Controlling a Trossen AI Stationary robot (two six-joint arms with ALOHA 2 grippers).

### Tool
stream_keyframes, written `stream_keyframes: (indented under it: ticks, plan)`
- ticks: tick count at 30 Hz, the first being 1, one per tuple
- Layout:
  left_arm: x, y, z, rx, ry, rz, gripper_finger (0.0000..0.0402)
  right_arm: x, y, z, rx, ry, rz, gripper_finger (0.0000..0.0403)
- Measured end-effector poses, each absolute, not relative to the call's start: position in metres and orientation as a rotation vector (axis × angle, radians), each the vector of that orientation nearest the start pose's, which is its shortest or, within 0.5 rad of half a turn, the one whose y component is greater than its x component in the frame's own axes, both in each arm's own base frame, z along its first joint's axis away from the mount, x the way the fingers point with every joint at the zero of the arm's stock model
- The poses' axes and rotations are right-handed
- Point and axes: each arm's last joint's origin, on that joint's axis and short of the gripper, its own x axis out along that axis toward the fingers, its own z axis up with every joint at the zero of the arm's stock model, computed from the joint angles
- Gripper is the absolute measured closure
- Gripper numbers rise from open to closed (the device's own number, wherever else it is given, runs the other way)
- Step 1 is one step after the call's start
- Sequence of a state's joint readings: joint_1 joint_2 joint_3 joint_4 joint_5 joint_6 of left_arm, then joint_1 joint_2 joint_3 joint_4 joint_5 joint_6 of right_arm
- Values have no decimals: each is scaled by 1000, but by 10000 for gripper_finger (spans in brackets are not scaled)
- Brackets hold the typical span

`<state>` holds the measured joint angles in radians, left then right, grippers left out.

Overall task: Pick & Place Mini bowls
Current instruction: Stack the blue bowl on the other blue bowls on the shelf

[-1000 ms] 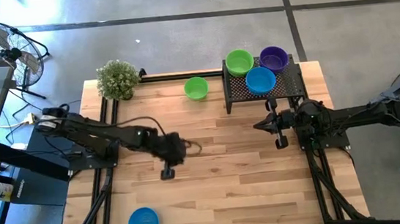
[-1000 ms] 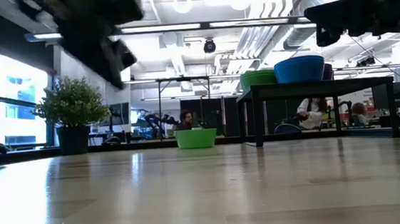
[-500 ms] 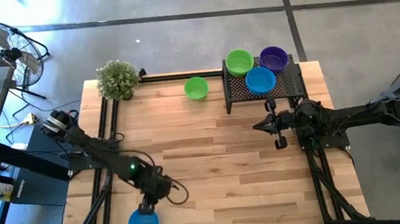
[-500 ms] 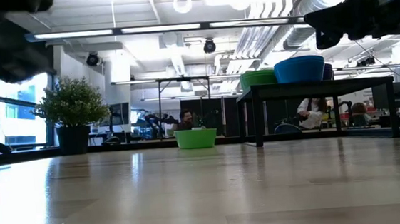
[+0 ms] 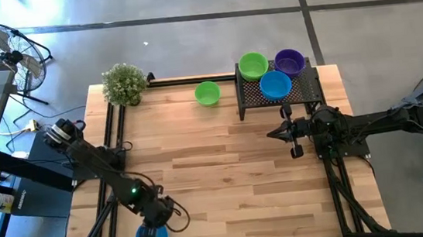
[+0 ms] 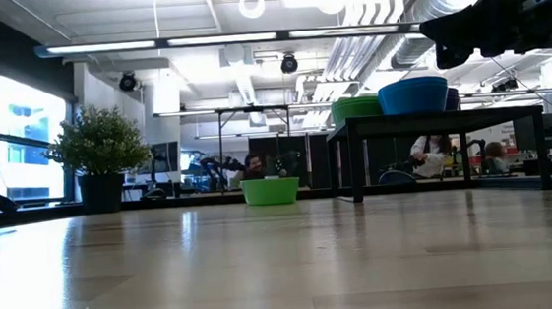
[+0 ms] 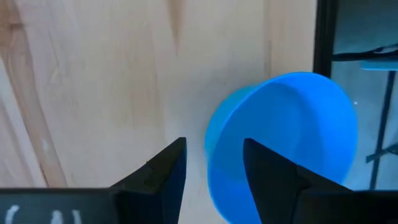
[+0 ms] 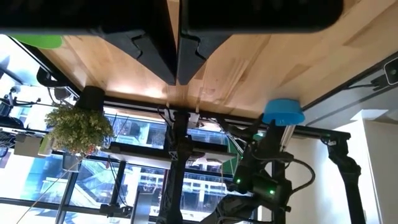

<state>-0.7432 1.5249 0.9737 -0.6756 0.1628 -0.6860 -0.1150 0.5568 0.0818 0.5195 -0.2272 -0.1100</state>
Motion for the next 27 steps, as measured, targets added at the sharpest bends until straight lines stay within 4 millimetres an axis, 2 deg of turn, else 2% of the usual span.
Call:
stream_keyframes:
  ticks: [5,9,12,16,18,22,27]
  plan:
    - [208,-196,184,-178,1445,-301,251,137,-9,188,-116,-46,109,400]
    - [211,-201,169,-166,1499,-323,272,137,-9,188,-117,-44,110,402]
    - [213,-202,165,-151,1495,-329,306,137,-9,188,-116,-44,108,401]
    - [216,-199,165,-130,1475,-324,376,137,-10,188,-116,-43,91,402]
    - [221,-193,165,-144,1475,-311,393,137,-10,188,-116,-43,91,402]
    - [232,-172,175,-154,1414,-223,391,137,-10,188,-114,-42,91,401]
    - [258,-130,190,-210,1267,-81,395,137,-10,188,-109,-42,91,401]
